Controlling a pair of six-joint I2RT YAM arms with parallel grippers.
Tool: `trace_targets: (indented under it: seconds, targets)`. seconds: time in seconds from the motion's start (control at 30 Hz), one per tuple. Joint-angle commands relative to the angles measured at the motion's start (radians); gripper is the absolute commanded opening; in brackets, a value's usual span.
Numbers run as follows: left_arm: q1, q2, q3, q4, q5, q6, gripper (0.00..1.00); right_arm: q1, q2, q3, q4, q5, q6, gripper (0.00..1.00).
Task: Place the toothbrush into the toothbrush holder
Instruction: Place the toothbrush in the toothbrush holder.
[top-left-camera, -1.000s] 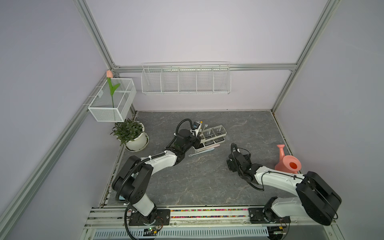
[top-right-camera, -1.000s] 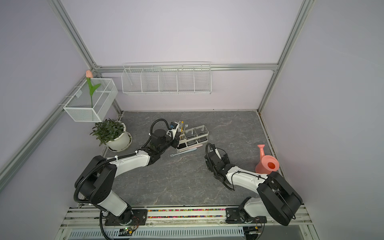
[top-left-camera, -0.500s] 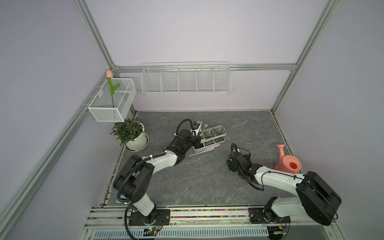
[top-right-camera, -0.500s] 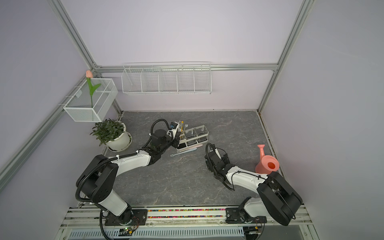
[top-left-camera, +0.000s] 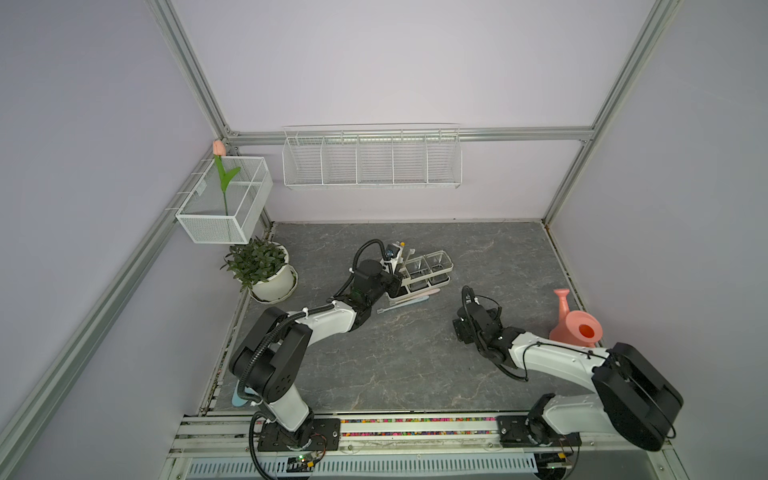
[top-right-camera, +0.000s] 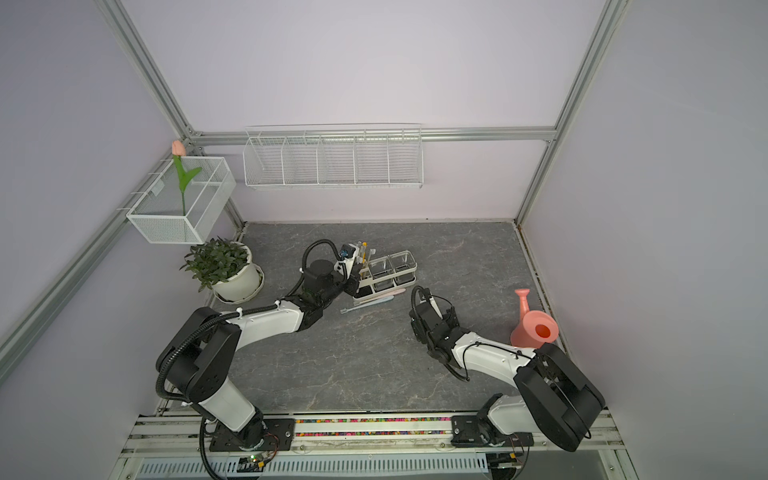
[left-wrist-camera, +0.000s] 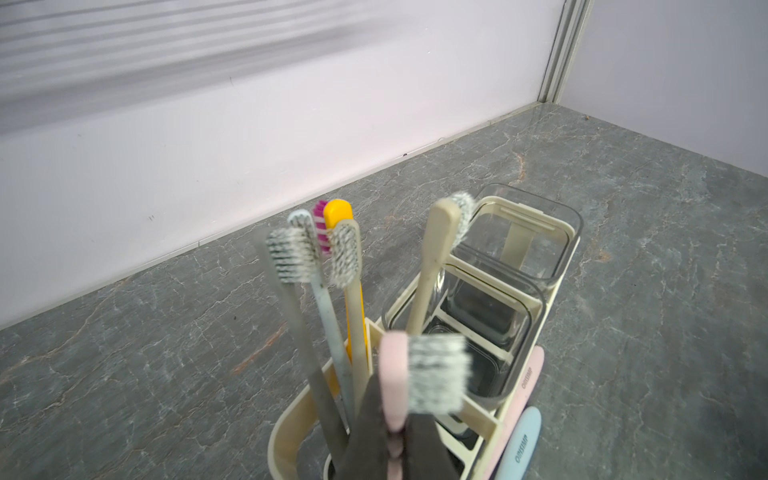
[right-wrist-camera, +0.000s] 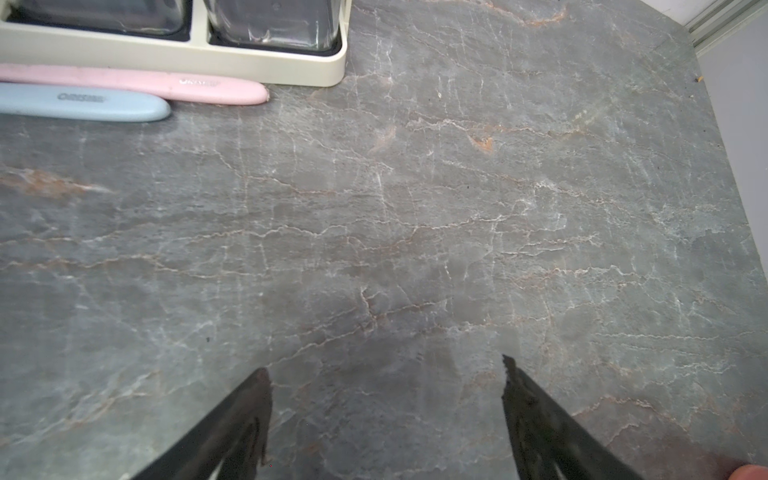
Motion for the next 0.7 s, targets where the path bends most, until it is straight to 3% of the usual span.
trace_targets:
  seconds: [0.0,0.67]
  targets:
    - [0.0,0.018,-0.015,0.03,-0.019,-0.008,0.0,-0.005,0.008,0.018,-0.016,-0.002,0.013,0.89]
    - [0.0,0.037,-0.018,0.031,-0.011,-0.023,0.0,-0.007,0.003,0.019,-0.022,-0.006,0.014,0.89]
